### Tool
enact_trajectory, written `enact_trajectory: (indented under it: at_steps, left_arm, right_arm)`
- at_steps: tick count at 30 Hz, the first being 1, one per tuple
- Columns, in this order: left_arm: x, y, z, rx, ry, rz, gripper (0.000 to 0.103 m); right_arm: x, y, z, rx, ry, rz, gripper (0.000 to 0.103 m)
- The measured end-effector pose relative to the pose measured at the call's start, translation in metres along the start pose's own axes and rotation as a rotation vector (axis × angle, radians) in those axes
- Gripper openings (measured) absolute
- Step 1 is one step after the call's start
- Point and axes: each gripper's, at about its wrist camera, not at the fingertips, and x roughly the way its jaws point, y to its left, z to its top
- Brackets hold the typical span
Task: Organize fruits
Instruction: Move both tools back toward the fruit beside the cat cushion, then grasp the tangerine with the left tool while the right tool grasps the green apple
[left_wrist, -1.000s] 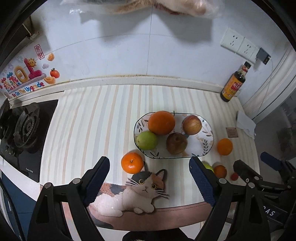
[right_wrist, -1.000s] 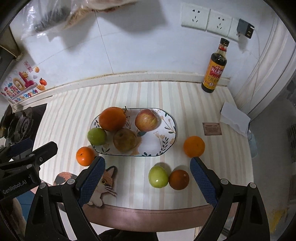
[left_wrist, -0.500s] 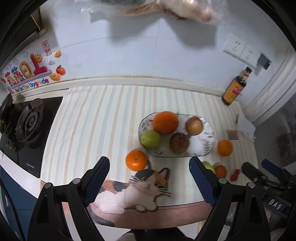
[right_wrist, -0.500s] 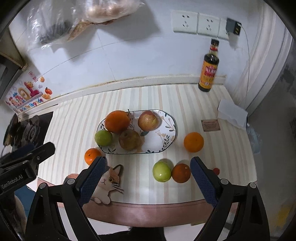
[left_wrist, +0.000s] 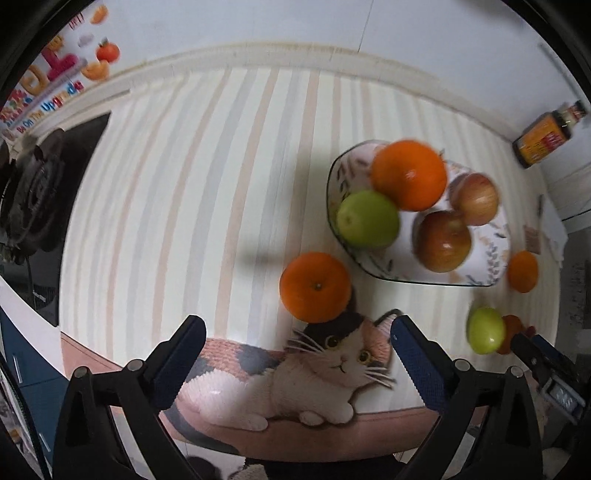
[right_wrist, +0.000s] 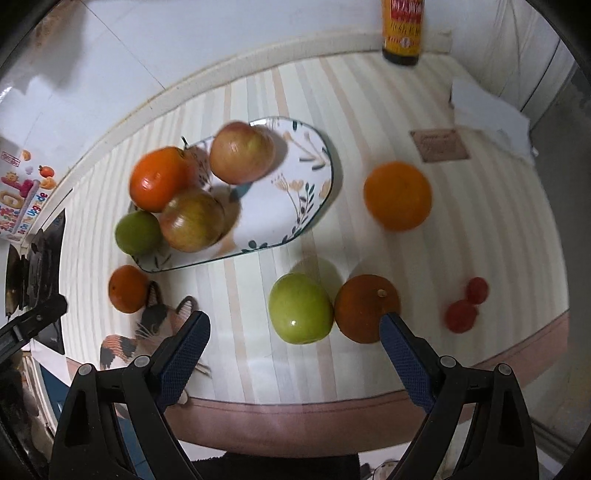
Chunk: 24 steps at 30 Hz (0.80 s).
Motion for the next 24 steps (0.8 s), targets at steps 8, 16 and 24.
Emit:
enact_trajectory:
  at_steps: [8,16,24]
  left_arm:
    - [0.059,-0.009,0.022,0.014,0.097,0.029,0.103]
    - [0.088,-0.03,0.02,0.095,0.146,0.016,0.084]
    - [0.086,-0.025,0.008,0.069,0.096,0.043,0.061]
  right_arm:
    - [0.032,0.014,-0.005,-0.079,0.034,-0.041,0.068]
    - [0.074,0.026,-0.007,-0.208,0.03,-0.225,0.066]
    - [0.079,0.017,-0.008,-0.197,0.046,-0.156,0.06]
